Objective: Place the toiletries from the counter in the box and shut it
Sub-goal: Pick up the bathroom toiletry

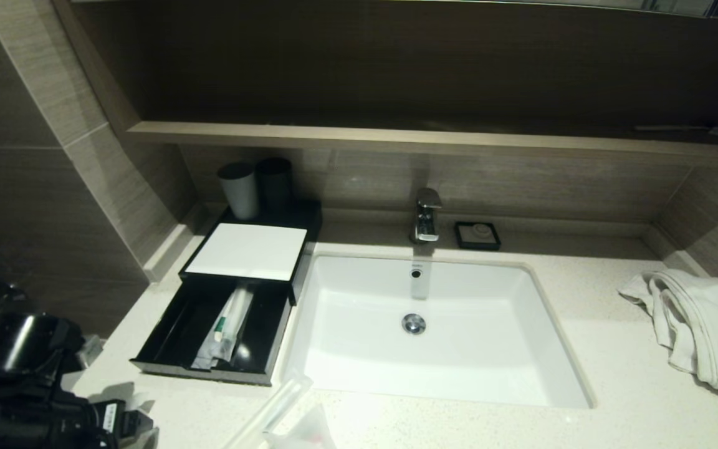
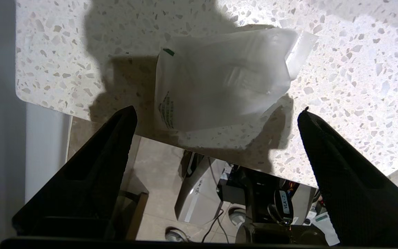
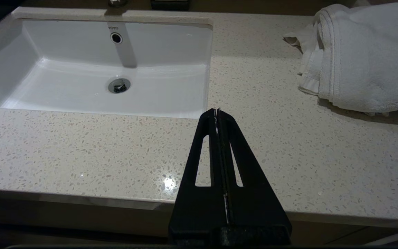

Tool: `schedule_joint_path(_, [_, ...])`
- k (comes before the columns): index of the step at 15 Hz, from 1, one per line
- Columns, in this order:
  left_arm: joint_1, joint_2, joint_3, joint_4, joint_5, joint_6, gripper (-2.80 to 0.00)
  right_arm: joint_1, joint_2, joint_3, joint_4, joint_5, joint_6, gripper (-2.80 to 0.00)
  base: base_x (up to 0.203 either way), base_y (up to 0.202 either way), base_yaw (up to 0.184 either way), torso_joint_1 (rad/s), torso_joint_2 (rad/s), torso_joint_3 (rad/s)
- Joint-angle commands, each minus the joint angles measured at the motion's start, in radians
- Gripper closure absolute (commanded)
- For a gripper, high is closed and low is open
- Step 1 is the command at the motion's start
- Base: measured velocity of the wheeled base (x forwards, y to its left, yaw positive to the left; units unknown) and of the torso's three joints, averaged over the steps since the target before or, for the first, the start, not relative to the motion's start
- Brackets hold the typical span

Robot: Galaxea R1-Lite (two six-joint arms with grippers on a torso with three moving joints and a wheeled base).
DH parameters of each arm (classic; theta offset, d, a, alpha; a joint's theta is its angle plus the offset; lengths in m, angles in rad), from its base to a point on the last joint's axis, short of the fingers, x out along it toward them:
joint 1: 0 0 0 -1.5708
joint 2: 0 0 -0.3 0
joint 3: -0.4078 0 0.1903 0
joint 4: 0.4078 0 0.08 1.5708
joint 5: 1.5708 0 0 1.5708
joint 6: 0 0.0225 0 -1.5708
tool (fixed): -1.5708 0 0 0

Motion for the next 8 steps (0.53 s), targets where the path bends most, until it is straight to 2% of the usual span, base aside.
schedule_joint_path(1, [0.002, 0.027, 0.000, -0.007, 0.000, -0.001, -2.80, 0.000, 0.000, 0.000, 0.000, 0.001, 0.000, 0.00, 0.000, 0.000, 0.000, 0.000, 0.00, 0.000])
schedule_joint_path(6, [0.005, 0.045, -0.002, -0.015, 0.002, -0.002, -2.80, 0.000, 0.000, 0.000, 0.000, 0.001, 0.000, 0.00, 0.000, 0.000, 0.000, 0.000, 0.00, 0.000])
schedule_joint_path(7, [0.011, 0.048, -0.004, -0.018, 0.002, -0.001, 0.00, -0.001, 0.000, 0.000, 0.000, 0.001, 0.000, 0.00, 0.000, 0.000, 0.000, 0.000, 0.00, 0.000])
schedule_joint_path(8, [0.016, 0.051, -0.005, -0.036, 0.001, 0.000, 0.00, 0.000, 0.000, 0.000, 0.000, 0.001, 0.000, 0.00, 0.000, 0.000, 0.000, 0.000, 0.00, 0.000])
